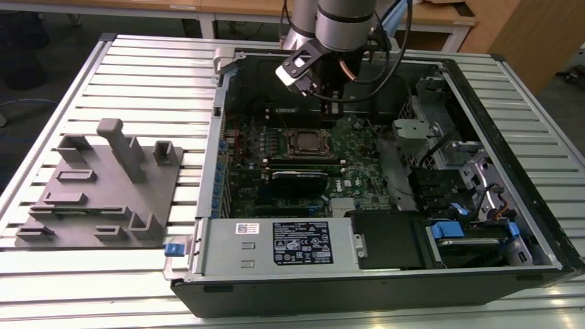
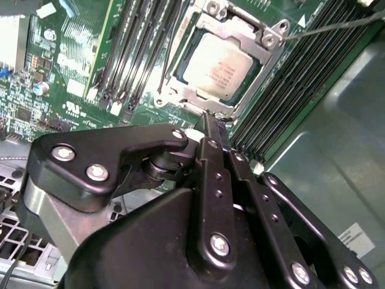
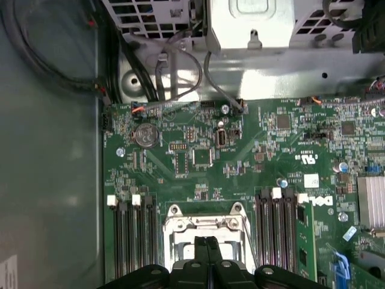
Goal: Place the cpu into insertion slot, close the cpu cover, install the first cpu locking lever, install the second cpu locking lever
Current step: 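Close the cpu cover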
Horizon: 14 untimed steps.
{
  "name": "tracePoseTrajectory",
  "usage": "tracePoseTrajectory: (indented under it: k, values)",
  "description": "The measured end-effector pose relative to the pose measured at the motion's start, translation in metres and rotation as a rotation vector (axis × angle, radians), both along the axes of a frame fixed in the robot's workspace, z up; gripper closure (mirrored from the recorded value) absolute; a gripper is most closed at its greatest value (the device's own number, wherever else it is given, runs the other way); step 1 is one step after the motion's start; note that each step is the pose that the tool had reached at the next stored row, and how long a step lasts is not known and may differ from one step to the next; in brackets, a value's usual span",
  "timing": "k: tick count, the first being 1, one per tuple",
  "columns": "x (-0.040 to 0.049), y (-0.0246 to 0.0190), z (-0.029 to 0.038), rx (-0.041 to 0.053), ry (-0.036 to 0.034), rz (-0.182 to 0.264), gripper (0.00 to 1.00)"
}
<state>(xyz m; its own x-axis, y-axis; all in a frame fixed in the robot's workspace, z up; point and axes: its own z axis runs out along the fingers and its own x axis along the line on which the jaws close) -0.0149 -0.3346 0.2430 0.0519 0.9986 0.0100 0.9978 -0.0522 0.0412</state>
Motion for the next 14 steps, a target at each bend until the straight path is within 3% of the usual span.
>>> tracePoseTrajectory:
  k: [14]
  values:
    - [-0.0050, 0.0000, -0.0002, 0.0000, 0.0005, 0.000, 0.90]
